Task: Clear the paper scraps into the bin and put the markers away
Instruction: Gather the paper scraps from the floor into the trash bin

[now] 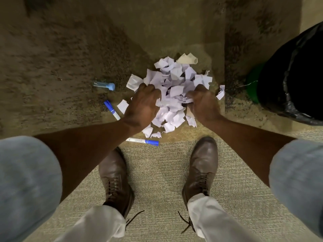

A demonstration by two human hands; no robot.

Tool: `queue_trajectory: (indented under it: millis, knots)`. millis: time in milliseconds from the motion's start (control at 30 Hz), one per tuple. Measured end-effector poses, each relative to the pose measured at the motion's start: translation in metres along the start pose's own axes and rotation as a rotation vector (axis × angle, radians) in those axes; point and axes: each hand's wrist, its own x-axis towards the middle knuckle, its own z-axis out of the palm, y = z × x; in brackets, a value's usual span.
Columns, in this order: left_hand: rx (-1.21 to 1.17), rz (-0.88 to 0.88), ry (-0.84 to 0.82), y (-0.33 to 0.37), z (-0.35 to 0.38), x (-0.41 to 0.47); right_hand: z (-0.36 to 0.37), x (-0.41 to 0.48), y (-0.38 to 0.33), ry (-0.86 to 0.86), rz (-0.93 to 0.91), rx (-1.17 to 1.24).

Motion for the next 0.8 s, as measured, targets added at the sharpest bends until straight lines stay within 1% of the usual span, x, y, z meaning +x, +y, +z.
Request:
queue_trajectory:
  millis: [67,200,333,467,567,700,800]
  knots:
    - [-0.054,-0.054,0.007,0.008,-0.006,-0.005,-0.007,-0.010,0.001,0.080,0.103,0.134]
    - [-0.137,-0.124,0.044,0.033,-0.020,-0.012,-0.027,-0.033,0.005,0.241,0.236,0.326]
    - [-0.267,-0.190,0.157,0.078,-0.042,-0.015,-0.058,-0.057,0.015,0.330,0.468,0.546]
    - [-0.397,-0.237,0.236,0.133,-0.073,-0.008,-0.099,-0.095,0.028,0.456,0.491,0.729]
    - [-0.469,-0.211,0.260,0.178,-0.094,-0.002,-0.132,-0.122,0.049,0.499,0.527,0.874]
    - [-0.551,-0.216,0.247,0.237,-0.110,0.015,-0.172,-0.152,0.088,0.651,0.574,0.949]
    - [-0.601,-0.198,0.210,0.278,-0.111,0.031,-0.194,-0.166,0.119,0.716,0.613,1.034]
